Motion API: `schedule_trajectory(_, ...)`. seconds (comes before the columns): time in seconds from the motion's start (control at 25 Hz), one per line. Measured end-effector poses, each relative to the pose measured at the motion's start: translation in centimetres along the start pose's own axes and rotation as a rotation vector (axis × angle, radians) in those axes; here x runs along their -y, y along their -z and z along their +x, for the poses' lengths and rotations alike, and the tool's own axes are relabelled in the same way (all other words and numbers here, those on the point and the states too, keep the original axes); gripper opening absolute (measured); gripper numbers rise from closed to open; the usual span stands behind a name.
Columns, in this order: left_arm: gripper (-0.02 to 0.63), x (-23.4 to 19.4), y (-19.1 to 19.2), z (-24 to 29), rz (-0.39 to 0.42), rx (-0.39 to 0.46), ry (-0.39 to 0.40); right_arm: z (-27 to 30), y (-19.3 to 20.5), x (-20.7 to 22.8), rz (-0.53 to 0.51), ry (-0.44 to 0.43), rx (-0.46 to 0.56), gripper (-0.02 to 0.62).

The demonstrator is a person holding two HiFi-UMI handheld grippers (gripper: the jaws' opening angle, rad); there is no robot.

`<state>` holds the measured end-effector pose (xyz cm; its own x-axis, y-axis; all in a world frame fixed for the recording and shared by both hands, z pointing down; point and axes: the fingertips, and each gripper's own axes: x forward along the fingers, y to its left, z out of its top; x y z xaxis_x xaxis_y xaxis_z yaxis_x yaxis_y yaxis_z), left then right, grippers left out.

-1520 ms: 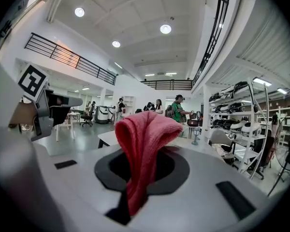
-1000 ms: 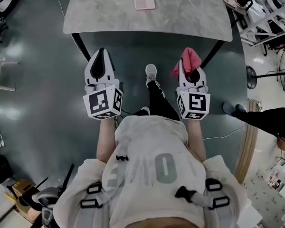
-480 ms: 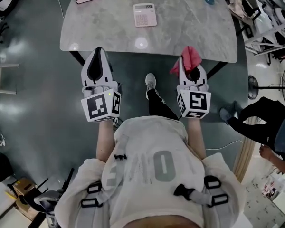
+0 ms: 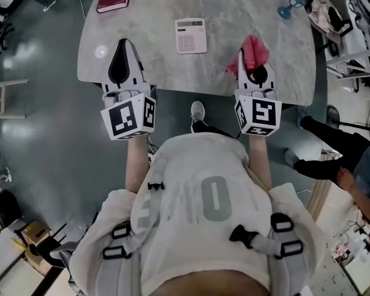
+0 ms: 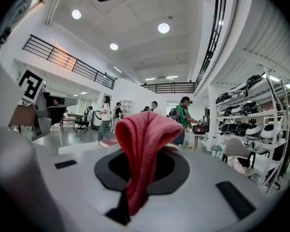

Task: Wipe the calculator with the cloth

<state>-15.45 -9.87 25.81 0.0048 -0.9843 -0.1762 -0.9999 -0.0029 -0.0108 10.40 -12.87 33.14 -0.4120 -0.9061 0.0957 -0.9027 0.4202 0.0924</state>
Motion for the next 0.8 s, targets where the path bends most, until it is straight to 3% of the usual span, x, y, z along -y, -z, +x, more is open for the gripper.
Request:
schedule_trajectory(0.2, 0.023, -1.2, -0.2, 3.6, -0.009, 0.036, -0.045, 4.7, -1.1, 2.0, -0.024, -0.016, 0.030, 0.055)
schedule_trajectory(0.44, 0.023, -2.4, 0.3, 5.4, -0.013, 0.013, -0.074, 7.5, -1.9, 2.0, -0.033, -0.050, 0.047, 0.055)
schedule_trajectory(0.8, 0.023, -2.1, -0.1, 8.4, -0.036, 0.021, -0.048, 9.5, -2.1, 3.0, -0.016, -0.047, 0.050, 0.057)
